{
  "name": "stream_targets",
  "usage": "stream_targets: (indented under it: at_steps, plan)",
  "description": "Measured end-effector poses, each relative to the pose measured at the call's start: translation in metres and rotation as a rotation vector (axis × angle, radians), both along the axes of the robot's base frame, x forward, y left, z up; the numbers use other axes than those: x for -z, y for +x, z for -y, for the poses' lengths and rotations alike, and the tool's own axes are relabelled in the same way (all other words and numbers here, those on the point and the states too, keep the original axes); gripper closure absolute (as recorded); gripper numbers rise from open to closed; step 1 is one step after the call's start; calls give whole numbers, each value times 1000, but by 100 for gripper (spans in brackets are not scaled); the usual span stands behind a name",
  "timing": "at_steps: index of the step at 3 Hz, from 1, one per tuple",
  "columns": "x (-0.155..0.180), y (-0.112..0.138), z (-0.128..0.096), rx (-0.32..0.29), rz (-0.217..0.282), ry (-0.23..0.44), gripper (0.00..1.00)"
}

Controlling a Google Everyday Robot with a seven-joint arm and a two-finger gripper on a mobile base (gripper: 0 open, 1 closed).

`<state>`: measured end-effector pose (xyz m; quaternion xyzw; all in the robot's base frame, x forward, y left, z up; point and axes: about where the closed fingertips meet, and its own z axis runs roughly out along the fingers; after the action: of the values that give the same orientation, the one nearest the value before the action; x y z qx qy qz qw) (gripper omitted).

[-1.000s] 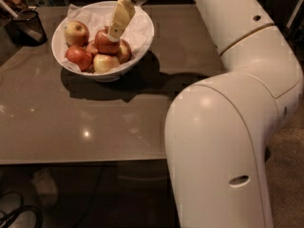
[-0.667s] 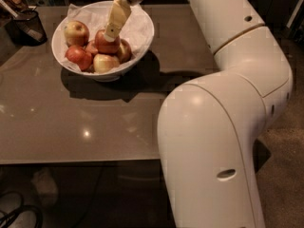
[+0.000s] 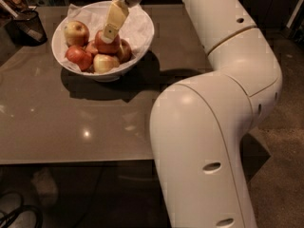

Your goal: Pick apple from white bowl

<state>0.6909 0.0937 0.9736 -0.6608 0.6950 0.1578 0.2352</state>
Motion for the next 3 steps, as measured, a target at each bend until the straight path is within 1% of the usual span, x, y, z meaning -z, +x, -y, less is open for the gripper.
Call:
stream_targets:
  at_steps: [3]
  plan:
    - [21,5,-5,8,-60,-2,19]
